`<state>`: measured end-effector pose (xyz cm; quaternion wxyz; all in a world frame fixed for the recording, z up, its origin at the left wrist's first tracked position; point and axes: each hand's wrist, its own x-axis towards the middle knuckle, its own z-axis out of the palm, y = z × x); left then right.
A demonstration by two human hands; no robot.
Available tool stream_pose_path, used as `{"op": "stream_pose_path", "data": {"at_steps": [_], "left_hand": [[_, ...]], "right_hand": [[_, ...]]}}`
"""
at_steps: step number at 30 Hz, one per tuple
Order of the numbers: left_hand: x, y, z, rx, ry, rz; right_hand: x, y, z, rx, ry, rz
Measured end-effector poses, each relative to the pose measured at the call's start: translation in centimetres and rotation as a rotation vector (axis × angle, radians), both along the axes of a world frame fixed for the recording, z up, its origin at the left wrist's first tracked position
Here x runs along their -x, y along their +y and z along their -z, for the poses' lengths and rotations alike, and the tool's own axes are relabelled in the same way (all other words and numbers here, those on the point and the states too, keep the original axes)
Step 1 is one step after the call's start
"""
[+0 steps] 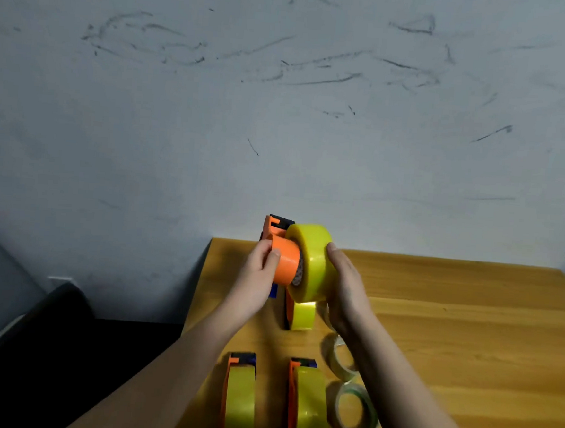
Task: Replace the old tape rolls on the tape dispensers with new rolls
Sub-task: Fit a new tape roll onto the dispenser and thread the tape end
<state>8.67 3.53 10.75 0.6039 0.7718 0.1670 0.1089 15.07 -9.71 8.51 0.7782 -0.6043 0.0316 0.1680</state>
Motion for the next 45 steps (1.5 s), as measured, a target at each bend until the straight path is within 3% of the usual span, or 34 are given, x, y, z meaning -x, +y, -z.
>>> {"op": "stream_pose_path", "data": {"at_steps": [5,11,19,26,31,45], "left_hand": [[0.5,-0.7,-1.0,0.050,-0.010,-0.011],[1.1,-0.9,-1.7,0.118,-0.013,-0.027],[1.9,-1.3,-2.9,0.470,0.082,-0.078],[2.5,-1.1,-3.0,0.448,-0.105,-0.090],[2.9,-1.5,-3.3,0.533,-0.087,-0.052],[3.1,-2.5,-3.3,0.565,-0.206,0.164]], "right_hand": [[1.0,-0.4,-0.4,-0.144,0.106,-0.042],[1.4,-0.9,-1.1,-0.120,0.102,-0.152],[2.5,-0.5,-2.8,-0.014,-0.073,-0.318],[3.0,0.2,-3.2,0.140,-0.185,-0.273],[2.6,-0.5,-2.6,0.074,-0.238,-0.496],[4.4,1.2,-3.2,-0.003,-0.327,-0.362]]}}
